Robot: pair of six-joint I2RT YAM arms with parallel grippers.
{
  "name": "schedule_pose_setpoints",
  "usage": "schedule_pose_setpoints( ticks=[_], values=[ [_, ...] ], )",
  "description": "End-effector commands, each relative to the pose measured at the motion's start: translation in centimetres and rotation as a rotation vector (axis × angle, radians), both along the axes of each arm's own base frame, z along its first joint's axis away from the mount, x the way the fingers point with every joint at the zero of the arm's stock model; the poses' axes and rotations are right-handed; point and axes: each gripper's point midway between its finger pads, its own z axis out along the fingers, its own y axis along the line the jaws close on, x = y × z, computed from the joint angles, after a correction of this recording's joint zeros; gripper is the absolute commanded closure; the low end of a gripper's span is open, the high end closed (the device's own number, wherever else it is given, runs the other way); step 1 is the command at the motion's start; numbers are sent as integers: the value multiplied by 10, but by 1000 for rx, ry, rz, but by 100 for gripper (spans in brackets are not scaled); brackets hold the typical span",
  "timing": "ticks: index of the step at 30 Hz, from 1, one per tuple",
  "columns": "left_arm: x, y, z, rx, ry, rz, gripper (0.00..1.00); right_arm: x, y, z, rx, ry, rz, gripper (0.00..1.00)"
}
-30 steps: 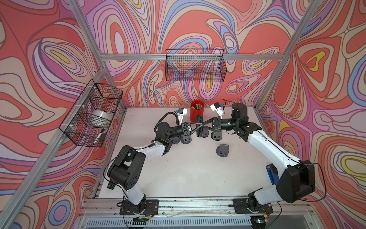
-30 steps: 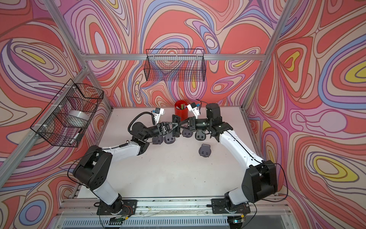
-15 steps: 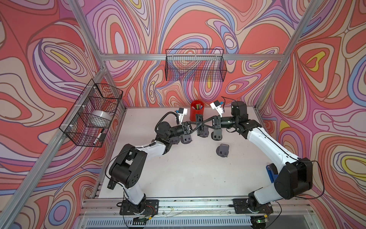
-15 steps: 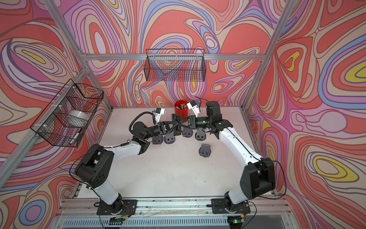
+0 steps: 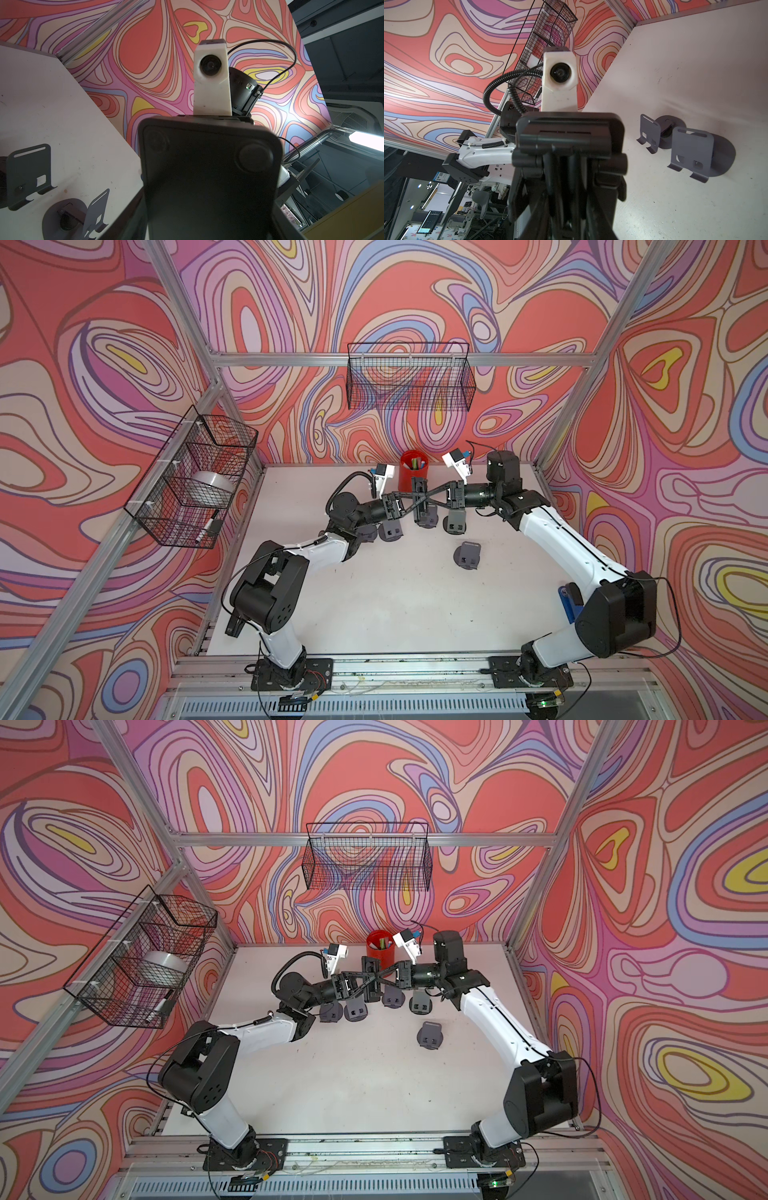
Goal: Open the phone stand
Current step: Place the phone stand at the center of the board.
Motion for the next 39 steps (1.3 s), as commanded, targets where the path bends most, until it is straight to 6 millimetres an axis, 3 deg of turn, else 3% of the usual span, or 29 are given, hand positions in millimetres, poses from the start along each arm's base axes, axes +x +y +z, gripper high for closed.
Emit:
schedule_pose_setpoints(
  ticks=[1, 5, 12, 13, 15, 18, 32, 39],
  values=[
    [-12, -6, 20, -21, -120, -46, 100, -4, 7, 10, 17, -14, 25, 84],
    [-10, -6, 26, -23, -129, -39, 100, -7, 9, 8, 5, -19, 22, 73],
    [-9, -7, 34, -25, -141, -33, 100, -12, 14, 1, -16, -14, 23, 69],
    [-9, -7, 34, -25, -140, -33, 100, -12, 14, 0, -18, -14, 21, 72],
    [-10, -6, 34, -25, -142, -34, 100, -9, 14, -2, -27, -13, 8, 92],
    [-13, -6, 33, -20, -139, -42, 100, -7, 14, -3, -31, -17, 2, 100],
    [-3, 27, 11, 63, -90, -2, 100, -6, 10, 4, -17, -30, 34, 100],
    [-2, 33, 1, 93, -73, 7, 100, -7, 8, 6, -13, -29, 43, 100]
  ],
)
